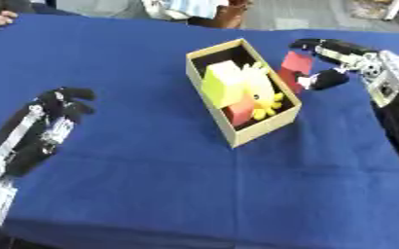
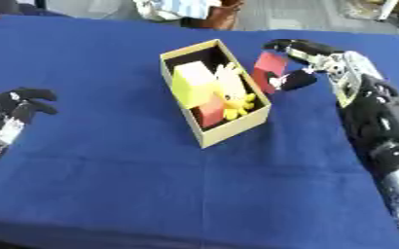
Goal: Pick up objects on the table and place them in the box.
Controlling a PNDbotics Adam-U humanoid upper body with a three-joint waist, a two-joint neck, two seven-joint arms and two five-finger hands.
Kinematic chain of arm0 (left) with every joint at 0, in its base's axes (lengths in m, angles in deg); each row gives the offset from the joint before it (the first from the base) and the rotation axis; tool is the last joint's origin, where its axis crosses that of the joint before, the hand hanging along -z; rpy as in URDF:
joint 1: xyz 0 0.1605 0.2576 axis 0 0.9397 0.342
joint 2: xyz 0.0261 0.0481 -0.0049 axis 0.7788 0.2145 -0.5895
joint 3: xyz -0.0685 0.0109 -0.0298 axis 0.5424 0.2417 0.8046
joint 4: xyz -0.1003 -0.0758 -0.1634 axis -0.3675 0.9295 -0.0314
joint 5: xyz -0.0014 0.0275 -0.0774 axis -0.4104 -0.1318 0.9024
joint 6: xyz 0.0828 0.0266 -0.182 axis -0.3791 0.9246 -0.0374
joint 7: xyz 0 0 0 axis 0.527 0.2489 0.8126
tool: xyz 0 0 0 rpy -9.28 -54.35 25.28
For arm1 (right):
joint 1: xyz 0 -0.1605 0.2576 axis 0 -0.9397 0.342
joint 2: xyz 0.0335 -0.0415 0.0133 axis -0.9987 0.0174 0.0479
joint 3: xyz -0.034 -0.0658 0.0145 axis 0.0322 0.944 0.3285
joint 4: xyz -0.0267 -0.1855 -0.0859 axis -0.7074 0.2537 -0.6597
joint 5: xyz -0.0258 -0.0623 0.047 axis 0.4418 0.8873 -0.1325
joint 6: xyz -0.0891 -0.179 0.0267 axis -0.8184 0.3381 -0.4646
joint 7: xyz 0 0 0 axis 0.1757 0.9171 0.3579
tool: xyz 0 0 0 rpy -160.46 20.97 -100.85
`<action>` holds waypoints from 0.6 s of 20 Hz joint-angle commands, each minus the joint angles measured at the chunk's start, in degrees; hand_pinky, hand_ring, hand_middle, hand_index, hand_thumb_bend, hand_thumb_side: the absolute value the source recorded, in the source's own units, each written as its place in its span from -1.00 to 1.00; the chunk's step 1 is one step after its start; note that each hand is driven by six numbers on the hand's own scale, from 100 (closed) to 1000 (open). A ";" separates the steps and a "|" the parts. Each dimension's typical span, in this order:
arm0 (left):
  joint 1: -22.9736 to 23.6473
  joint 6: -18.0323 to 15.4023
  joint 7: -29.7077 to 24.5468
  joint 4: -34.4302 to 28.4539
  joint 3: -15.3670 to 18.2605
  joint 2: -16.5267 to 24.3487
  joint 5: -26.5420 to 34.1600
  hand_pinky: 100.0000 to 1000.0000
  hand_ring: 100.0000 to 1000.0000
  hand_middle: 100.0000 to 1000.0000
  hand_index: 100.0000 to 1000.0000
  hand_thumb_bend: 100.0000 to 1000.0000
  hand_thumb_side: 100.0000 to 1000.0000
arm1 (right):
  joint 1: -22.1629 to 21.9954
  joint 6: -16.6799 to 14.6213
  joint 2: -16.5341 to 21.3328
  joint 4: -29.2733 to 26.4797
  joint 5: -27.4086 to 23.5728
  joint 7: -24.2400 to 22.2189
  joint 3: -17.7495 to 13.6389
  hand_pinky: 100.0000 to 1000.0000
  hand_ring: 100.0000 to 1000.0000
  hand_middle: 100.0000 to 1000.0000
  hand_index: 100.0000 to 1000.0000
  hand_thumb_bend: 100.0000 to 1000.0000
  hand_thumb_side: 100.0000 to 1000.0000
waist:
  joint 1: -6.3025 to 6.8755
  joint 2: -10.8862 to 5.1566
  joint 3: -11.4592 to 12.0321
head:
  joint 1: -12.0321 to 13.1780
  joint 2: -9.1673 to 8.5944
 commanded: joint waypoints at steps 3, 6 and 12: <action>-0.40 -0.02 -0.25 -0.56 0.26 0.56 0.13 0.67 0.36 0.44 0.65 -1.00 0.62 | 0.71 -0.22 0.62 0.14 0.70 -0.24 -0.25 0.74 0.89 0.95 1.00 -1.00 -0.32 | -0.10 -0.19 0.06 | -0.09 0.27; -0.40 -0.04 -0.28 -0.57 0.27 0.55 0.14 0.67 0.35 0.44 0.65 -1.00 0.62 | 0.62 -0.21 0.48 0.24 0.81 -0.33 -0.25 0.72 0.83 0.89 1.00 -1.00 -0.44 | -0.08 -0.15 0.08 | -0.16 0.27; -0.36 -0.02 -0.31 -0.56 0.29 0.50 0.13 0.67 0.35 0.44 0.65 -1.00 0.62 | 0.45 -0.09 0.33 -0.61 1.30 2.06 -0.32 0.58 0.53 0.50 1.00 -1.00 -0.76 | -0.05 -0.09 0.18 | -0.13 0.27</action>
